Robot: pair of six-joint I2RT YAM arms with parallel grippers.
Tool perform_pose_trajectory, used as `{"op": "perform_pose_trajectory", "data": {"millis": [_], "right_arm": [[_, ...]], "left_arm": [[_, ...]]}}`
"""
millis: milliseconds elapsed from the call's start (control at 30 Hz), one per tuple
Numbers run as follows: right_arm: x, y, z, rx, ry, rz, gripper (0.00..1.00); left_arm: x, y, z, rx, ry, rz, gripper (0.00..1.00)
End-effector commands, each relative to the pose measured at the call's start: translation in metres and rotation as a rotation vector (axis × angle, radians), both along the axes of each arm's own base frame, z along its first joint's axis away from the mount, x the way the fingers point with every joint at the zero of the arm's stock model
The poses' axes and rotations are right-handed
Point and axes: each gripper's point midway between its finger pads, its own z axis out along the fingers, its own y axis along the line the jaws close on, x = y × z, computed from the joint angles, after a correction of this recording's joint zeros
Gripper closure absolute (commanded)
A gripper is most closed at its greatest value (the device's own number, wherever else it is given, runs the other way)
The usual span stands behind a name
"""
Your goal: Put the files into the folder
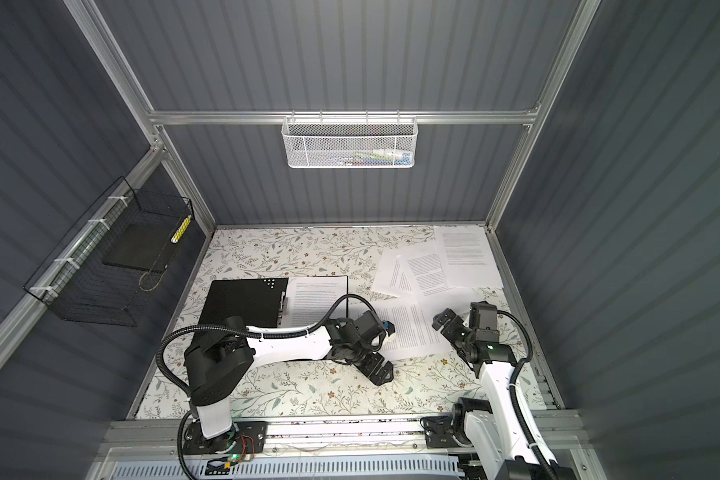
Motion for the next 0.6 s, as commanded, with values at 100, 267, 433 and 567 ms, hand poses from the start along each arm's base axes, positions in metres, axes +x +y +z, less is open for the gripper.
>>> {"op": "perform_pose_trajectory", "data": {"millis": [100,267,433,567], "right_arm": [[0.013,-0.006,0.019,-0.023,-0.064,-0.009,0.01],[0.016,-0.012,0.032,0.007,-0.075,-0.03,0.01],[0.011,-0.02,0.049,0.003,-0.109,-0.068,0.01],[0.007,-0.027,0.06,-0.008,-0.115,-0.086,0.01]], "left_arm": [[0.01,-0.071,0.059,-0.242,0.047,-0.006,0.0],[0.03,-0.115,0.038,-0.224,0.073,0.028,0.0],[0.039,-0.143,0.016,-0.223,0.1,0.028,0.0],[0.034,-0.152,0.002,-0.216,0.142,0.014,0.0]]}}
